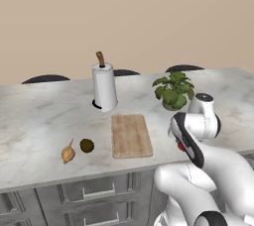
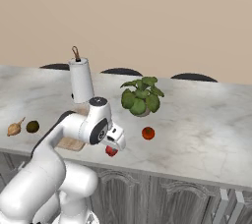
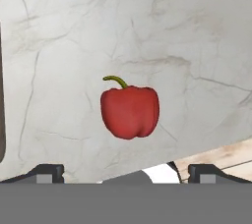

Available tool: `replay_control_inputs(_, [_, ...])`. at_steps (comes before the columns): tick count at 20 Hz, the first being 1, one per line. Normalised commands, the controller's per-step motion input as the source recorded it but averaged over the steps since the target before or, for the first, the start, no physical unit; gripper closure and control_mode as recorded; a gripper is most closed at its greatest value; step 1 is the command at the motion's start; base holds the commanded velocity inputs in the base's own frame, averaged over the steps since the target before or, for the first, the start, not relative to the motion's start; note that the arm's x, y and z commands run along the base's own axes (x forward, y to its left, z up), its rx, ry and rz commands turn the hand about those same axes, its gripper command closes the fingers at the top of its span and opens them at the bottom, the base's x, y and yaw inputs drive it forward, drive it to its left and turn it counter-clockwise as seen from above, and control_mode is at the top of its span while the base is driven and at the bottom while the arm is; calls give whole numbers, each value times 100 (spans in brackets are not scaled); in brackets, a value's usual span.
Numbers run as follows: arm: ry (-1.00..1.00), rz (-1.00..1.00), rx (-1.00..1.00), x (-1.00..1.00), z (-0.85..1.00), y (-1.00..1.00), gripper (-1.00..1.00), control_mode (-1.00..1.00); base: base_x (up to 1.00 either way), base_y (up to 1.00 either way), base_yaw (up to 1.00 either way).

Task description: Place the avocado, onion, tomato, and bell pepper on the cutting board.

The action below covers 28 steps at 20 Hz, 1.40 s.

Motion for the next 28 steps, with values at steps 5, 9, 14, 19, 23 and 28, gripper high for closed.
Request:
replay_control_inputs(5, [0, 0, 0, 18, -24, -4, -100, -100, 0, 0, 0])
replay_control_inputs(9, [0, 0, 0, 19, -21, -4, -100, -100, 0, 0, 0])
replay_control_inputs(14, [0, 0, 0, 19, -21, -3, -100, -100, 0, 0, 0])
replay_control_inputs(19, [0, -1, 0, 6, -25, 0, -100, -100, 0, 0, 0])
replay_control_inputs(23, [0, -3, 0, 0, -28, 0, -100, -100, 0, 0, 0])
replay_control_inputs(28, [0, -3, 0, 0, -31, 0, 100, -100, 0, 0, 0])
